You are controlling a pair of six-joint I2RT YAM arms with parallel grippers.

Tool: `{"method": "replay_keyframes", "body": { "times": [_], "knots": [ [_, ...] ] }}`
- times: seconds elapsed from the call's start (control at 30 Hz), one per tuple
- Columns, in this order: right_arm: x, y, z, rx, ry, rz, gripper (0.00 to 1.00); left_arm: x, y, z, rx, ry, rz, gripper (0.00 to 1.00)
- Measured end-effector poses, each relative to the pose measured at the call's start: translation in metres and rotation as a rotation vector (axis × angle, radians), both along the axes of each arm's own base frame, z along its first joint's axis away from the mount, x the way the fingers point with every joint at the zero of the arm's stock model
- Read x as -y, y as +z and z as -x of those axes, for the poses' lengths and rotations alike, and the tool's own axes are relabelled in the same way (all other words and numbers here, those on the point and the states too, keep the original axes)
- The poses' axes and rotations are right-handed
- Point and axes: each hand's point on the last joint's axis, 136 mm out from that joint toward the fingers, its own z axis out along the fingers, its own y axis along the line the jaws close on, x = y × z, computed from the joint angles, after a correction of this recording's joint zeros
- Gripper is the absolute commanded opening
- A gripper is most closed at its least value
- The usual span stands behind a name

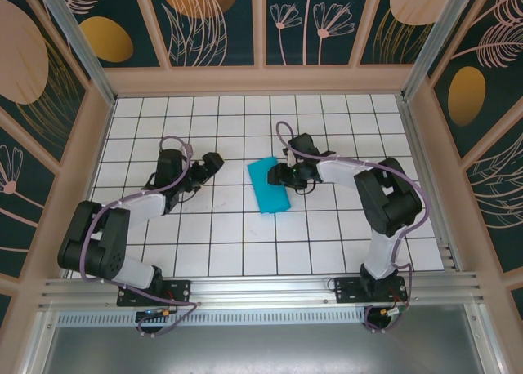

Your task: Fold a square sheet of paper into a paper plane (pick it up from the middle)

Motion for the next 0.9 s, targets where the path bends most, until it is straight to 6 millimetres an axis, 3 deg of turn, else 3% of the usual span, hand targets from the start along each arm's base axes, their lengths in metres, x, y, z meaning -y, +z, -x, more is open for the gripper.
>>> {"method": "replay_keyframes", "body": {
  "times": [0.3, 0.53, 0.9],
  "knots": [
    [0.016, 0.012, -0.004, 0.011, -0.072, -0.088, 0.56, 0.071, -0.017, 0.027, -0.057, -0.192, 0.100, 0.63],
    [0.022, 0.011, -0.007, 0.007, -0.094, -0.098, 0.56, 0.117, -0.027, 0.028, -0.077, -0.286, 0.152, 0.50],
    [0.022, 0.010, -0.007, 0.009, -0.091, -0.096, 0.56, 0.131, -0.021, 0.023, -0.047, -0.307, 0.184, 0.40]
  ]
}}
